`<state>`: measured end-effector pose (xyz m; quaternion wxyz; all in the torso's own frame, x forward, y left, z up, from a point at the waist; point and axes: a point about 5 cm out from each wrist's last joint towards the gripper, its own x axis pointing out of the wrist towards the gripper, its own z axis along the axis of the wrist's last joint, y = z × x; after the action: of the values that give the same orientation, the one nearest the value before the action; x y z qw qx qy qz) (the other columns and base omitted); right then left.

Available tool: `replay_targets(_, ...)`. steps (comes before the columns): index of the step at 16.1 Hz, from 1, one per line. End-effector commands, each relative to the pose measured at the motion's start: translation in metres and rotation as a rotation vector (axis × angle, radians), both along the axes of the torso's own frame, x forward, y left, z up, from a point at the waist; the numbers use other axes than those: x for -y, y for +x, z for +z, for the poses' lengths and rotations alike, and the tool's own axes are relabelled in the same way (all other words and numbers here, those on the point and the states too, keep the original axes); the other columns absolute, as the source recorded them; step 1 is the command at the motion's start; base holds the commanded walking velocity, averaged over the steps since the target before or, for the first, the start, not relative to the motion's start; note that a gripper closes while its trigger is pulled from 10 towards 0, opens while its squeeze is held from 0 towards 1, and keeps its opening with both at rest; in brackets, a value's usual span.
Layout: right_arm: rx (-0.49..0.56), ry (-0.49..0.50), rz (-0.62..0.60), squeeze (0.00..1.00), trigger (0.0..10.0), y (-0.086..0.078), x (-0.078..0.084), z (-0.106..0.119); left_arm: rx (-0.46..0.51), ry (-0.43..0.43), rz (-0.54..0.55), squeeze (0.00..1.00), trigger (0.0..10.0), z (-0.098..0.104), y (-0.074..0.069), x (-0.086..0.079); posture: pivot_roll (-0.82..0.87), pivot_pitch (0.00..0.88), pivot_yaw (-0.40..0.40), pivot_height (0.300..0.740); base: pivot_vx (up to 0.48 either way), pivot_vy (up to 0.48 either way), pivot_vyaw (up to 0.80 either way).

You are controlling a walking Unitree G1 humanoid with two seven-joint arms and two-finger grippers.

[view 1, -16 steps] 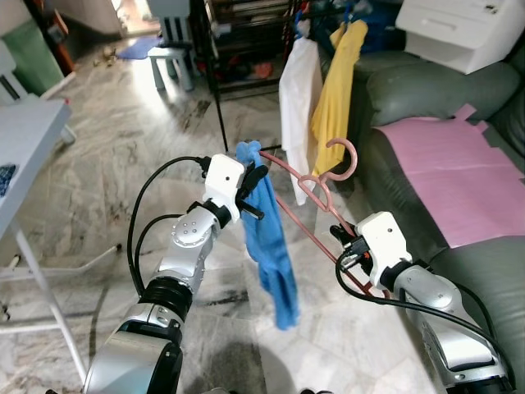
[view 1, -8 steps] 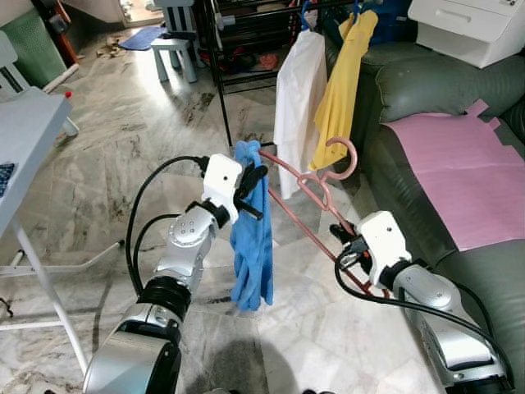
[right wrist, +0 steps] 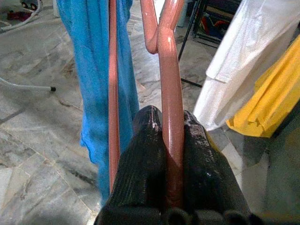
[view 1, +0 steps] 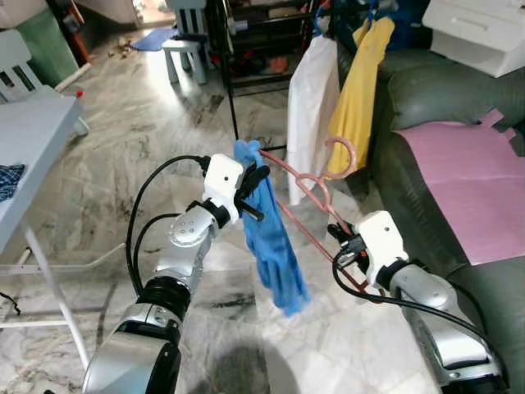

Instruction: Hang hanger

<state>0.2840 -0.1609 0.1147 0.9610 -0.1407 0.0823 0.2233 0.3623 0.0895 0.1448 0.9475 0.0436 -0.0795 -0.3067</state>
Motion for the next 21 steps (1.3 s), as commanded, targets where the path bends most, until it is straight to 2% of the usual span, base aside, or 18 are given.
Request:
replay_targets(1,0.033,0.011,0.008,0.00,10.0,0.0030,-0.0017,0.0068,0.020,0.000,-0.007,0.00,10.0,0.0035,-0.0001,-0.0011,-0.15,0.079,0.097,0.740,0.289,0.000,0.00)
replay_targets(7,0.009,0.017,-0.006,0.00,10.0,0.0043,-0.0001,0.0039,0.021,-0.001,-0.013,0.00,10.0,0.0040,0.0001,0.0002,-0.15,0.075,0.097,0.740,0.294,0.000,-0.55)
replay_targets(10,0.011,0.006,-0.003,0.00,10.0,0.0043,-0.0002,0.0039,0.020,-0.001,-0.015,0.00,10.0,0.0038,-0.0001,0.0004,-0.15,0.075,0.097,0.740,0.306,0.000,0.00)
replay_targets(21,0.016,-0.010,0.008,0.00,10.0,0.0048,-0.0007,0.0033,0.014,0.006,-0.022,0.00,10.0,0.0023,0.0000,0.0014,-0.15,0.071,0.096,0.740,0.287,0.375,0.00)
